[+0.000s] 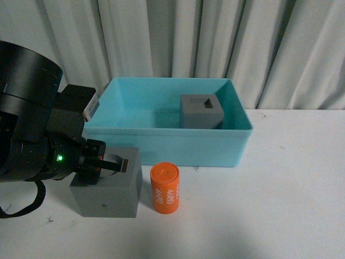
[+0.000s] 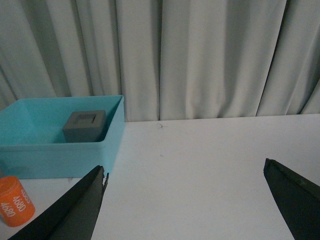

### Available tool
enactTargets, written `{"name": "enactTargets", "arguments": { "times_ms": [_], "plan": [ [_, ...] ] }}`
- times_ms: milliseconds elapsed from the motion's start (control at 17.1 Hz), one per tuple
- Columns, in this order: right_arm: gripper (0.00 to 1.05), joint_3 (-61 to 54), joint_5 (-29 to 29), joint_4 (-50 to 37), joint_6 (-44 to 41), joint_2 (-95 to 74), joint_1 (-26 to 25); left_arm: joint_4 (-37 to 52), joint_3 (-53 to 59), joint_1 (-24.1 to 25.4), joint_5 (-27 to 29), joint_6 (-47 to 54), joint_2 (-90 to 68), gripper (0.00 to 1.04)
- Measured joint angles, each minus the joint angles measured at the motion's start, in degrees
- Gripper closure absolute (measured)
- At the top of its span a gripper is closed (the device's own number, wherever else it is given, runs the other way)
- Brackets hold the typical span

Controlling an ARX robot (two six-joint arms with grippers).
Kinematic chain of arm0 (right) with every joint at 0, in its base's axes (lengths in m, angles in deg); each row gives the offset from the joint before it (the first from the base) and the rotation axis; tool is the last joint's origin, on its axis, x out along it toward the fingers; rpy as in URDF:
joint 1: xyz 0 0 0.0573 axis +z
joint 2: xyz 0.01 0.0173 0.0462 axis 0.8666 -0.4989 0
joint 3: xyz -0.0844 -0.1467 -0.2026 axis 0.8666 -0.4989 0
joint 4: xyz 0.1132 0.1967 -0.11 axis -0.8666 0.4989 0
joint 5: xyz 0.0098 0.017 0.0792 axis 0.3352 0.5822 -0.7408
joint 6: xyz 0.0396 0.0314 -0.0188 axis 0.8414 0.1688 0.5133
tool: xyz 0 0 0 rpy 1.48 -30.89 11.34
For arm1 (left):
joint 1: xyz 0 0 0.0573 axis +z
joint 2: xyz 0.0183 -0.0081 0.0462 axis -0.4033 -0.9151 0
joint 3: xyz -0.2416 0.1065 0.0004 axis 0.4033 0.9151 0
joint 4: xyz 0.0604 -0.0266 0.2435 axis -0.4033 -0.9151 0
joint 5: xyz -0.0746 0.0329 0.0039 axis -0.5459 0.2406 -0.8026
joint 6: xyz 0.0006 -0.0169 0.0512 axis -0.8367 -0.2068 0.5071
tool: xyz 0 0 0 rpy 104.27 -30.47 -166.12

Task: Place gray and orange parts in blue box

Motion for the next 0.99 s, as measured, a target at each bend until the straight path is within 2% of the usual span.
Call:
{"name": "enactTargets", "arguments": {
  "times_ms": [234, 409, 584, 643, 760, 993],
  "plan": [
    [0.06, 0.0, 0.0, 0.0, 0.0, 0.0, 0.0, -3.9, 1.9, 2.0, -1.7, -0.2, 4.6, 0.84],
    [0.06, 0.0, 0.0, 0.0, 0.0, 0.0, 0.0, -13.2, 2.4, 5.9, -5.9, -1.0, 16.1, 0.84],
    [0.06, 0.0, 0.0, 0.0, 0.0, 0.0, 0.0, -15.8, -5.4, 5.5, -8.3, -2.0, 22.4, 0.84],
    [0.06, 0.0, 0.0, 0.0, 0.0, 0.0, 0.0, -12.0, -15.4, 2.1, -5.2, -1.6, 16.9, 0.84],
    [0.06, 0.0, 0.0, 0.0, 0.0, 0.0, 0.0, -9.5, -29.8, 0.2, 0.6, 3.6, -3.8, 0.85],
    [0.06, 0.0, 0.0, 0.0, 0.0, 0.0, 0.0, -8.6, -32.2, 0.6, 1.0, 7.6, -9.7, 0.85]
  ]
}}
